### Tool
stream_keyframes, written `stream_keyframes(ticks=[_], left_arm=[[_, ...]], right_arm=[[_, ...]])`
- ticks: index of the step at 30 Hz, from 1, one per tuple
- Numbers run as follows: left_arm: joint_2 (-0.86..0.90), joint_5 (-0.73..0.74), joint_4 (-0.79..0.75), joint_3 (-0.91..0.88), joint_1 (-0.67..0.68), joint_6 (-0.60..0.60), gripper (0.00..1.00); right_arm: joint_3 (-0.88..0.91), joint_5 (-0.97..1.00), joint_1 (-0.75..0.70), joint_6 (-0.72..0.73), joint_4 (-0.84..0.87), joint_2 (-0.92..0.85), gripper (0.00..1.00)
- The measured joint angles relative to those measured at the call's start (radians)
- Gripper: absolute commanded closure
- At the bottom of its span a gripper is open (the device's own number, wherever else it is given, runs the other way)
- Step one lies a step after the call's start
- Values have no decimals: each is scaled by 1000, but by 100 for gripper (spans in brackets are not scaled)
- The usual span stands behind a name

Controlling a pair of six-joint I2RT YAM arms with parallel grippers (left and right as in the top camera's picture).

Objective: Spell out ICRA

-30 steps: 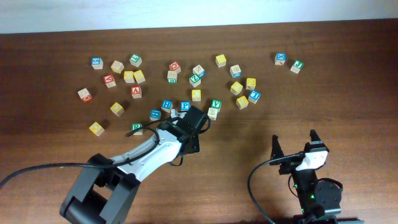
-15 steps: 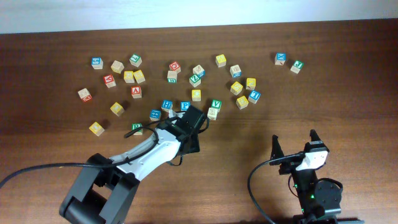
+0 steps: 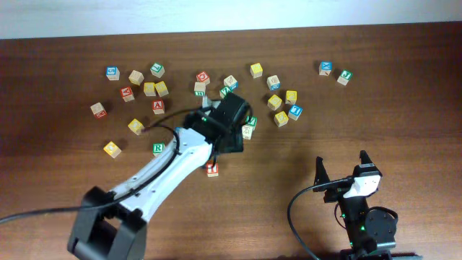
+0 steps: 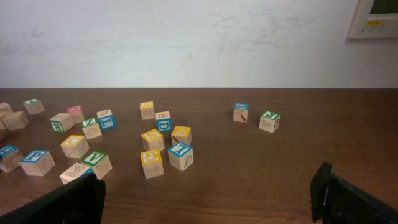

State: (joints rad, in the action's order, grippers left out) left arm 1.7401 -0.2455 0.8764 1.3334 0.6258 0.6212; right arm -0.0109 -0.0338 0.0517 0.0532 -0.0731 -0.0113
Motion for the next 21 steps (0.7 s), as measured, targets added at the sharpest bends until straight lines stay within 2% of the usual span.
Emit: stream_keyframes(ticks=[5, 10, 16, 21], left_arm=[[-132, -25, 71, 138, -23, -1, 1], [-283, -33, 134, 150, -161, 0, 1], [-295, -14, 216, 150, -383, -1, 1], [-295, -6, 267, 150, -475, -1, 1]], right_arm=[[0, 0, 0, -1, 0, 0, 2], [0, 0, 0, 0, 0, 0, 2], [0, 0, 0, 0, 0, 0, 2], [0, 0, 0, 0, 0, 0, 2]])
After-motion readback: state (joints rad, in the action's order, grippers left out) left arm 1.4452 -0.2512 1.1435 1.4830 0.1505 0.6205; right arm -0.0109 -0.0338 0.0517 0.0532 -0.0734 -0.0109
